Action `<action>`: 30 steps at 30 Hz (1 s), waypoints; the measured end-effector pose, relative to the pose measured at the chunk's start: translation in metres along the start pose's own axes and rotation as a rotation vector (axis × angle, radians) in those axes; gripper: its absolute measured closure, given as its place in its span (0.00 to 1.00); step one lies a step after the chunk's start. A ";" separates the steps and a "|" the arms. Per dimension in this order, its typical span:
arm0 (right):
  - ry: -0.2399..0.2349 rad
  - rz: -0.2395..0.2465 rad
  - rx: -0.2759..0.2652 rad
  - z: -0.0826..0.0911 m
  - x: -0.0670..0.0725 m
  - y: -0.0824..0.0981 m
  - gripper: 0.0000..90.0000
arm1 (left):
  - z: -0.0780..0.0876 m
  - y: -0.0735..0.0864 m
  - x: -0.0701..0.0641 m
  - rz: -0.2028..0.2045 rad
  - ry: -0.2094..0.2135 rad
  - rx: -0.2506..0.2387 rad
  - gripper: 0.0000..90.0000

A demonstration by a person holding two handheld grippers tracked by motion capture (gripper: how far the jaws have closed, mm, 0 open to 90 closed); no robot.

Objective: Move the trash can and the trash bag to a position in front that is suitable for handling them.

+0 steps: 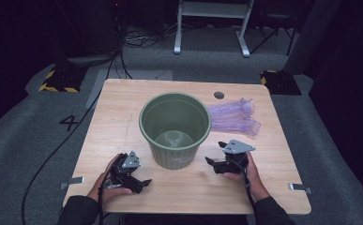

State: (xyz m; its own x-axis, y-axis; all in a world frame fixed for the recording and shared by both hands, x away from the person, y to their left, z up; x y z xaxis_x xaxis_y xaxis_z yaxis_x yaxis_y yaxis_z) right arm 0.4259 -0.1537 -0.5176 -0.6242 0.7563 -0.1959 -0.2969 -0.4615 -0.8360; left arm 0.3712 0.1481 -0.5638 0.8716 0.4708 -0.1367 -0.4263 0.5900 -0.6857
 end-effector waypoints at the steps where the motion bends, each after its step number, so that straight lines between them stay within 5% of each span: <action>1: 0.021 -0.002 0.002 0.001 -0.007 0.002 0.21 | 0.000 0.000 0.000 0.000 0.000 0.000 0.00; 3: 0.076 -0.009 0.013 0.005 -0.026 0.007 0.21 | 0.000 0.000 0.000 0.000 -0.001 0.000 0.00; 9: 0.139 -0.034 0.032 0.004 -0.050 0.013 0.27 | 0.000 0.000 0.000 -0.001 0.000 0.000 0.00; 15: 0.149 -0.067 0.035 -0.005 -0.067 0.005 0.28 | 0.000 0.000 0.000 -0.001 0.000 0.000 0.00; 25: 0.136 -0.103 0.080 -0.049 -0.085 -0.018 0.28 | 0.000 0.000 0.000 0.000 -0.001 0.000 0.00; 30: 0.188 -0.090 0.122 -0.077 -0.092 -0.019 0.34 | 0.000 0.000 0.000 0.000 0.000 0.000 0.00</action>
State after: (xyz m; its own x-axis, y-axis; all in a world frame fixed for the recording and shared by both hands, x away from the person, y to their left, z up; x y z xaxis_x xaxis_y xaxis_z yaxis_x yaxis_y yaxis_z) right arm 0.5441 -0.1787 -0.5231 -0.4489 0.8649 -0.2245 -0.4375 -0.4318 -0.7888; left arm 0.3712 0.1481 -0.5638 0.8716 0.4707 -0.1367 -0.4262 0.5900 -0.6858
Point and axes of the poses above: each handheld gripper's, and its own axes: z roughly backward along the jaws, y roughly out of its underside, x roughly to its left, the point moved 8 cm from there along -z, roughly forward along the jaws, and after that the axes turned 10 degrees about y, right-handed, at the moved point
